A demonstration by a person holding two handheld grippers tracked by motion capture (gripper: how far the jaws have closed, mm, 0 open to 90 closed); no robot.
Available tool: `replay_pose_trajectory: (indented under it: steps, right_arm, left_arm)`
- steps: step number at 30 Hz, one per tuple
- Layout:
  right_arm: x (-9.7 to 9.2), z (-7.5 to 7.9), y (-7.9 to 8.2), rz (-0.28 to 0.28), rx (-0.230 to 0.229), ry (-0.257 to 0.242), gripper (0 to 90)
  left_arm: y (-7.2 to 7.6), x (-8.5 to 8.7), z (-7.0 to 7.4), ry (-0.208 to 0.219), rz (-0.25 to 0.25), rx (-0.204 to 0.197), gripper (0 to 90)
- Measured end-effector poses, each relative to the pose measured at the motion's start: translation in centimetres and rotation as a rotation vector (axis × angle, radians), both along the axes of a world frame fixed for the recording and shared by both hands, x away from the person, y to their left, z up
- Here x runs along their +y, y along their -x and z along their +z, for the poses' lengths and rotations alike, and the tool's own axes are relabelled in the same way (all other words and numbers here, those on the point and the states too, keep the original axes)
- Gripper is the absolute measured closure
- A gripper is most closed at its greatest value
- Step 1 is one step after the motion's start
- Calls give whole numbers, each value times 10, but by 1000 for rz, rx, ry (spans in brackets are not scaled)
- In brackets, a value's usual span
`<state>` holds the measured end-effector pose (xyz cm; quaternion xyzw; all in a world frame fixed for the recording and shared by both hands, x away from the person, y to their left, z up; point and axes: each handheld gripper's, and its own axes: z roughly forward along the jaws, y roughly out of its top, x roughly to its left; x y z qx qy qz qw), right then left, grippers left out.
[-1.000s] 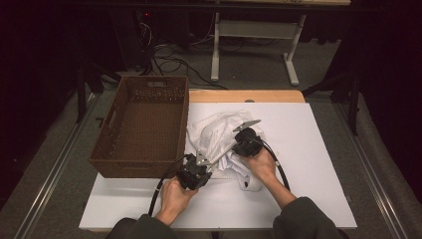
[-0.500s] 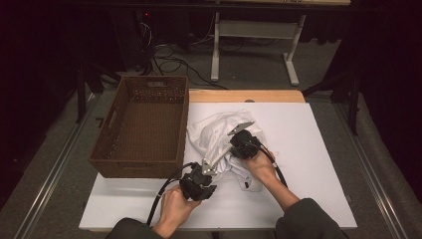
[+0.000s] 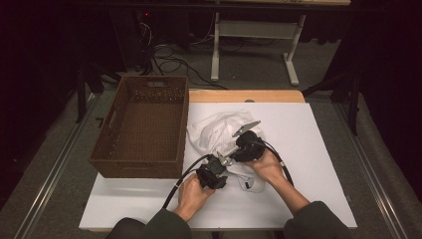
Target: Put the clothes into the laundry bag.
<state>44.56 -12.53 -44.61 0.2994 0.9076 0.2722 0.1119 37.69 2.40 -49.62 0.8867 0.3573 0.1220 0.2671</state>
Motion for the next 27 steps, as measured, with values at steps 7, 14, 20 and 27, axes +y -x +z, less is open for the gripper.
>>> replay_pose_trajectory:
  steps: [7,14,20,27]
  right_arm:
    - [-26,6,23,29,31,19,457]
    - [-14,-16,21,57,85,65,420]
    - [-2,-15,14,45,43,116,887]
    - [-5,1,19,43,20,17,900]
  left_arm:
    - [2,3,-4,17,-19,2,740]
    - [1,4,-4,15,-41,0,889]
    - [6,8,-2,44,-67,0,900]
    - [17,12,5,56,-89,-12,900]
